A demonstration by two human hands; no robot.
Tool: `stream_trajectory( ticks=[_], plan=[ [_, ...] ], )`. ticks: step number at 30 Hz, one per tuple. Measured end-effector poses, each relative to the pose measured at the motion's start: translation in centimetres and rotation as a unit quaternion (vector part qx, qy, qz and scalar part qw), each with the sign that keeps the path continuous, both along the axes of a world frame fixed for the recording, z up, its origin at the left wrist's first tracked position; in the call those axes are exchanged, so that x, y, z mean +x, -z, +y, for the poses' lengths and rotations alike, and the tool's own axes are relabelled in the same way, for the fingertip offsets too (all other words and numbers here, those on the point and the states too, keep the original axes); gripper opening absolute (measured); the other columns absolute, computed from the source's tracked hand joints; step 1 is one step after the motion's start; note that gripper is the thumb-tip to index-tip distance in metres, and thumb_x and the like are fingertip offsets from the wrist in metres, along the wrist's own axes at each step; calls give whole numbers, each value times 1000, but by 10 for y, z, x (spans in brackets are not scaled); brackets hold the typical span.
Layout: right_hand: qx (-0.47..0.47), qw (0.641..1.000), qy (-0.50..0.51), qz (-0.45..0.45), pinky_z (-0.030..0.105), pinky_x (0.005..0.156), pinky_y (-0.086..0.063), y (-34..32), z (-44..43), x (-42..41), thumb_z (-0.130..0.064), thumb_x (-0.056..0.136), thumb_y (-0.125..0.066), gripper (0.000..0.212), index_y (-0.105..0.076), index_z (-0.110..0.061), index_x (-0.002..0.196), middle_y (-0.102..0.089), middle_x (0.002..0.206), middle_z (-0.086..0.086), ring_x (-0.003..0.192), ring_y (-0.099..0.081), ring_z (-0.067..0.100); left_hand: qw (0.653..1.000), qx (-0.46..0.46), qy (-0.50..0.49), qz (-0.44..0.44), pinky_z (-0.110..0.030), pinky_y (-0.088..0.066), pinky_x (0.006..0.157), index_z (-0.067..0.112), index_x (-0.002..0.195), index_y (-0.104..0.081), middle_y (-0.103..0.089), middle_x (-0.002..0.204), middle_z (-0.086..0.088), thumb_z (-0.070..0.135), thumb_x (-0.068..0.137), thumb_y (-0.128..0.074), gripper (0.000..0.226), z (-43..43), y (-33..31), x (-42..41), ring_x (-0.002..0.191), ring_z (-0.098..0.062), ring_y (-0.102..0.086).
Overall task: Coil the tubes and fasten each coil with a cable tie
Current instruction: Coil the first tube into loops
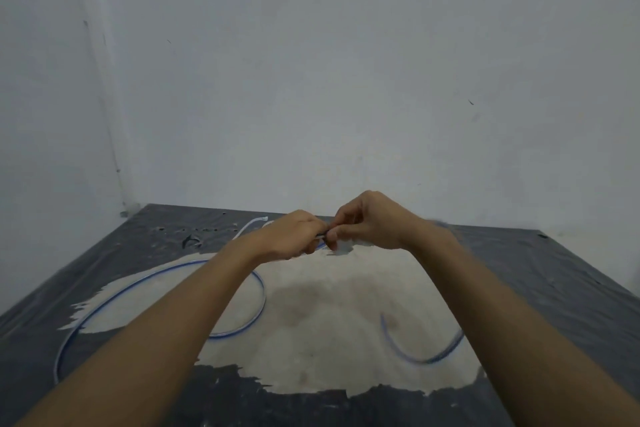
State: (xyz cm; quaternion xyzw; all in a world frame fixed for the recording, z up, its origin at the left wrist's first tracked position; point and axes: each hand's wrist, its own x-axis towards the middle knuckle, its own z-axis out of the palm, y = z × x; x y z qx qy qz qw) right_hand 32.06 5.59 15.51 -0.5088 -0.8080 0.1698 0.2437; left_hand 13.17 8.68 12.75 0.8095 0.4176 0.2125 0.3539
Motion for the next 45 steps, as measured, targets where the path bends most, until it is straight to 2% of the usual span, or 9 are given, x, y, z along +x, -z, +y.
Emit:
stream_trajectory(
  ticks=[6,13,17,22,25,31,34,39,45],
  plan=[
    [-3,996,8,91,21,50,-29,-7,-3,6,-41,83,-78,29,-70,-15,75,-47,50,-5,49,-35,12,992,-88,7,-92,-24,-17,44,18,66,-52,-27,54,4,31,99,-38,38,2,-11,-4,48,-12,-19],
    [61,982,20,176,31,64,-49,-5,-5,30,-24,78,-85,17,-71,-16,81,-67,67,0,62,-59,11,954,-221,1,-202,-23,-8,41,24,59,-42,-19,53,8,34,99,-37,41,11,-6,-12,44,-10,-11],
    [88,966,14,244,43,72,-49,-6,-6,42,-25,79,-84,11,-77,-16,80,-75,80,11,70,-61,38,947,-252,20,-198,-22,-11,40,22,65,-45,-18,53,7,40,98,-37,39,11,-5,-11,44,-10,-11],
    [118,961,25,249,24,62,-46,-9,-8,36,-21,80,-83,10,-78,-13,81,-75,74,-3,64,-53,15,939,-258,54,-223,-23,-15,41,18,73,-56,-20,55,6,42,99,-36,41,6,-11,0,44,-10,-12],
    [140,958,31,249,24,64,-47,-8,-8,34,-21,82,-82,7,-77,-16,82,-75,76,-3,66,-57,11,926,-266,52,-264,-22,-12,39,17,77,-57,-22,53,7,38,100,-37,37,3,-16,2,41,-8,-13],
    [164,927,78,329,41,72,-54,-2,-6,39,-18,86,-77,5,-75,-14,85,-75,82,5,76,-63,31,910,-267,37,-315,-21,-6,39,19,80,-56,-20,55,9,41,98,-47,30,-1,-24,-4,42,-6,-10],
    [93,945,77,305,26,56,-48,-2,-11,36,-18,92,-69,9,-68,-9,89,-75,87,4,73,-63,12,905,-267,30,-330,-20,-6,38,17,82,-61,-21,54,9,38,99,-46,31,-3,-26,-5,40,-5,-13],
    [21,960,35,278,21,44,-42,-8,-16,23,-24,101,-57,16,-60,-9,100,-77,102,3,87,-74,24,930,-242,20,-276,-22,-9,41,16,98,-73,-22,57,7,38,102,-40,40,-8,-26,3,45,-7,-13],
    [20,962,4,273,12,71,-52,-4,-15,17,-16,96,-64,22,-76,-8,113,-79,94,0,74,-74,24,925,-260,23,-276,-23,-13,41,10,106,-74,-23,57,6,28,95,-35,45,-9,-28,6,49,-10,-11]
  ],
)
